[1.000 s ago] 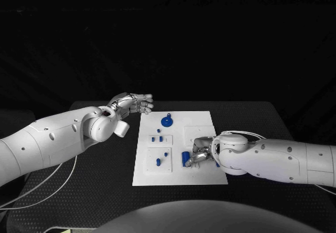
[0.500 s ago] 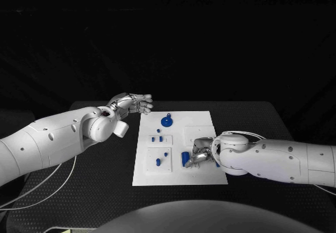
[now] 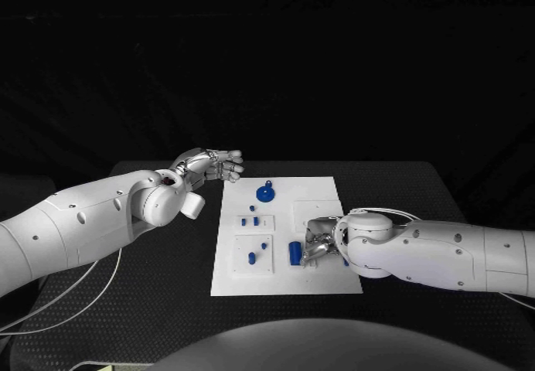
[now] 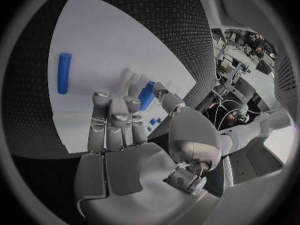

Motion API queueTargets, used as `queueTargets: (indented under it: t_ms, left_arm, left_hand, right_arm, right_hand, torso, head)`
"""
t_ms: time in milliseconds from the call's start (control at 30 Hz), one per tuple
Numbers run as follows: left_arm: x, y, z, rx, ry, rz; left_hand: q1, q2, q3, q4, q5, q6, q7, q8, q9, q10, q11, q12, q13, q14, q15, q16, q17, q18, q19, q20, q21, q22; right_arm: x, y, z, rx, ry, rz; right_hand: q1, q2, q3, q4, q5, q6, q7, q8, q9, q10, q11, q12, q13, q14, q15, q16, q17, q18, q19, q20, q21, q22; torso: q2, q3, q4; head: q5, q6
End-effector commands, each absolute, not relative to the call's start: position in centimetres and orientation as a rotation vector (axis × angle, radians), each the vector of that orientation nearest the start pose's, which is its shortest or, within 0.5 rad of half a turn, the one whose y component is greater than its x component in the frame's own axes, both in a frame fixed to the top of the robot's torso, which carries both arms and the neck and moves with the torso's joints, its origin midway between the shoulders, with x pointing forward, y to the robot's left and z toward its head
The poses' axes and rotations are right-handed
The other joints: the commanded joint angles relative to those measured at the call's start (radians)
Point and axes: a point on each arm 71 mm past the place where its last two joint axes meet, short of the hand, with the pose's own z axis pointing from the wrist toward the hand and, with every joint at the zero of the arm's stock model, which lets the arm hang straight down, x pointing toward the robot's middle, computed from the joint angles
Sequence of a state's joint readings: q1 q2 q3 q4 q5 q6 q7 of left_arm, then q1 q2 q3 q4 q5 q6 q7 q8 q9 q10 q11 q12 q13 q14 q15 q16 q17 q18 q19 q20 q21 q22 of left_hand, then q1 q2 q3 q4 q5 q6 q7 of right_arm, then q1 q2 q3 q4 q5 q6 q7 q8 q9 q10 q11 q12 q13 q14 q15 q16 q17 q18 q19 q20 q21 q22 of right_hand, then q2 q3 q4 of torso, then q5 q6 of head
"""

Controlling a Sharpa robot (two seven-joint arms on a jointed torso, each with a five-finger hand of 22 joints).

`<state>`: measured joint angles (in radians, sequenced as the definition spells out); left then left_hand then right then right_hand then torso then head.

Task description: Assemble the parts on the task board

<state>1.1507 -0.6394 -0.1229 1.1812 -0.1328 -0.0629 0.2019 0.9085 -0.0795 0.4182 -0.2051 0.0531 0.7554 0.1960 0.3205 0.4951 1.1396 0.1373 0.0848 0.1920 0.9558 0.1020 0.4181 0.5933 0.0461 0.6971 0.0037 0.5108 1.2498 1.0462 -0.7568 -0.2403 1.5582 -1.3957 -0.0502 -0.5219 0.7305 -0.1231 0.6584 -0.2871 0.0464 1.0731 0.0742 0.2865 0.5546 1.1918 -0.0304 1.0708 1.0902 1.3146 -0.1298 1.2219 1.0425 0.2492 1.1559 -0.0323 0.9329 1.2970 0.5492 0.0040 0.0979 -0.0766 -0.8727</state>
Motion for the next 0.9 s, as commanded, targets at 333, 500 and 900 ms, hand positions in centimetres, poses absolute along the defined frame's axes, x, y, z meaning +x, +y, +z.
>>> queueTargets:
  t_ms: [333,500,900]
  left_arm:
    - [51.6,19.0,-26.3,-1.059,1.831,-1.432]
    - [51.7,19.0,-26.3,-1.060,1.830,-1.430]
    - [51.7,19.2,-26.3,-1.061,1.829,-1.428]
  left_hand:
    - [-0.002,0.012,0.000,-0.004,-0.002,-0.007,0.003,0.004,-0.001,-0.007,0.001,-0.004,-0.001,-0.002,0.007,-0.004,0.002,0.016,0.002,0.006,-0.004,0.001]
    - [-0.002,0.012,0.000,-0.004,-0.002,-0.007,0.003,0.004,-0.001,-0.007,0.001,-0.004,-0.001,-0.002,0.007,-0.004,0.002,0.016,0.002,0.006,-0.004,0.001]
    - [-0.002,0.012,0.000,-0.005,-0.002,-0.007,0.003,0.004,-0.002,-0.007,0.001,-0.004,-0.001,-0.002,0.007,-0.005,0.003,0.016,0.002,0.006,-0.005,0.002]
  right_arm:
    - [39.8,-17.6,-33.9,-0.154,2.290,0.252]
    - [39.8,-17.7,-33.9,-0.154,2.294,0.247]
    - [39.7,-19.1,-32.5,-0.020,2.249,0.341]
  right_hand:
    - [-0.014,0.027,-0.017,0.009,0.002,-0.001,0.004,0.003,-0.001,0.008,-0.002,-0.005,0.000,0.000,-0.001,0.006,0.000,0.013,-0.002,0.001,0.003,0.000]
    - [-0.033,0.034,-0.021,0.016,0.002,0.001,0.004,0.004,-0.001,0.009,-0.002,-0.005,0.000,0.000,-0.002,0.007,0.000,0.013,-0.002,0.003,0.002,0.000]
    - [-0.015,-0.046,0.036,0.028,0.002,-0.021,0.008,-0.007,-0.004,0.009,0.001,-0.008,-0.001,0.000,-0.003,-0.003,-0.008,0.013,0.000,-0.002,-0.005,-0.008]
  torso:
    - [0.000,0.0002,0.0000]
    - [0.000,-0.0006,-0.0001]
    - [0.000,-0.0003,-0.0020]
  head:
    - [0.000,0.000]
    - [0.000,0.000]
    - [-0.003,0.000]
